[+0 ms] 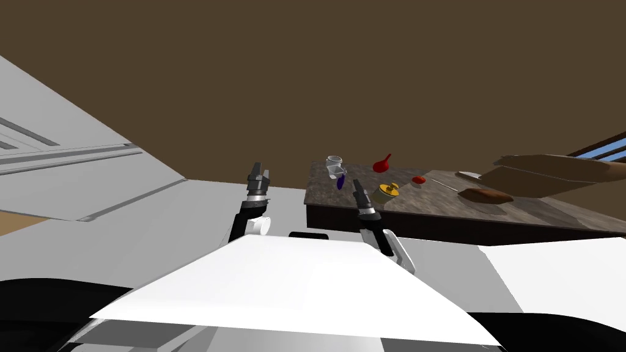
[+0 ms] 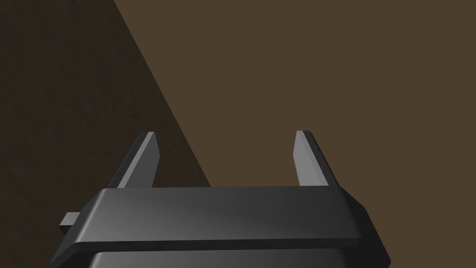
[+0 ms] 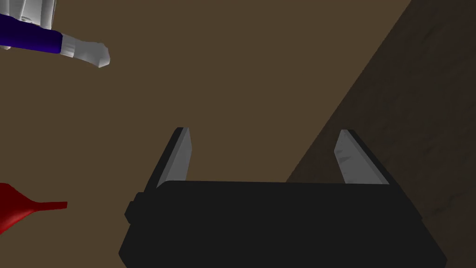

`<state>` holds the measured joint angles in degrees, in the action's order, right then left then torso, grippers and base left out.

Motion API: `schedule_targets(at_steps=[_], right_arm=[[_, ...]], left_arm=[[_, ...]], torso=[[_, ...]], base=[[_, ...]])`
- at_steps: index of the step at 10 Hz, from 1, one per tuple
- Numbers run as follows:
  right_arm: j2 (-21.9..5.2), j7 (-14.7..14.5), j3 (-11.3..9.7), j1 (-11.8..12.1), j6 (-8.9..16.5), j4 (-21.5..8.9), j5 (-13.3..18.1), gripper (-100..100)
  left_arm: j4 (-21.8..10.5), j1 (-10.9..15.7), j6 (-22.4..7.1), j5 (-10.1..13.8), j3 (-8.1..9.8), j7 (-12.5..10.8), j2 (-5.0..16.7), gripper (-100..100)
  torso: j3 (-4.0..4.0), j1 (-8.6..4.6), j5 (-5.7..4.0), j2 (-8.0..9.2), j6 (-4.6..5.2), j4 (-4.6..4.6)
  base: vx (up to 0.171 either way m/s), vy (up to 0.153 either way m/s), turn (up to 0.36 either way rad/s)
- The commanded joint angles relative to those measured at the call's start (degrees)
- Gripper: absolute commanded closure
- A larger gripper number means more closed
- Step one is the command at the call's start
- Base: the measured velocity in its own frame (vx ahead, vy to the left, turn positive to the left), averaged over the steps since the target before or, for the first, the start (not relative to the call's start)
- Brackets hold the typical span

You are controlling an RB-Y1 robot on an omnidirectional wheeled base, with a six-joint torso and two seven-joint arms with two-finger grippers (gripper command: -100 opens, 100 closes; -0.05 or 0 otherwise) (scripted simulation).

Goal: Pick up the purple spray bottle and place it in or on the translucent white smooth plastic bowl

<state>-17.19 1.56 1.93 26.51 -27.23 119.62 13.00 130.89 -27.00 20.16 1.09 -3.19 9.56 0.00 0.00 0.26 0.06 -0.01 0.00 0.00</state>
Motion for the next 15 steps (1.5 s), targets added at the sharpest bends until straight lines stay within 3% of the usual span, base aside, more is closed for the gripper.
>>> schedule_targets(at_steps=[1, 2, 6, 7, 15], right_arm=[[-2.1, -1.0, 0.9, -1.2, 1.7, -2.9, 1.1, -100], [-2.1, -1.0, 0.9, -1.2, 1.7, -3.1, 1.1, -100], [-7.3, -3.6, 3.1, -2.9, 5.5, -9.8, 3.8, -100], [-7.3, -3.6, 3.1, -2.9, 5.5, -10.3, 3.8, -100], [-17.2, -8.2, 6.9, -6.1, 12.7, -24.4, 8.7, -100]], left_arm=[[0.0, 0.0, 0.0, 0.0, 0.00, 0.0, 0.0, 0], [0.0, 0.0, 0.0, 0.0, 0.00, 0.0, 0.0, 0], [0.0, 0.0, 0.0, 0.0, 0.00, 0.0, 0.0, 0], [0.0, 0.0, 0.0, 0.0, 0.00, 0.0, 0.0, 0], [0.0, 0.0, 0.0, 0.0, 0.01, 0.0, 0.0, 0]], torso=[[0.00, 0.00, 0.00, 0.00, 0.00, 0.00], [-0.01, 0.00, 0.00, -0.01, 0.00, 0.00], [0.02, -0.04, 0.00, 0.03, 0.01, 0.01], [0.01, -0.01, 0.00, 0.01, 0.01, 0.00], [0.02, -0.06, -0.01, 0.03, 0.03, 0.01]], base=[[0.007, 0.075, 0.122], [0.003, 0.047, 0.039], [0.000, 0.063, 0.129], [0.011, 0.051, 0.055], [0.008, 0.061, 0.117]])
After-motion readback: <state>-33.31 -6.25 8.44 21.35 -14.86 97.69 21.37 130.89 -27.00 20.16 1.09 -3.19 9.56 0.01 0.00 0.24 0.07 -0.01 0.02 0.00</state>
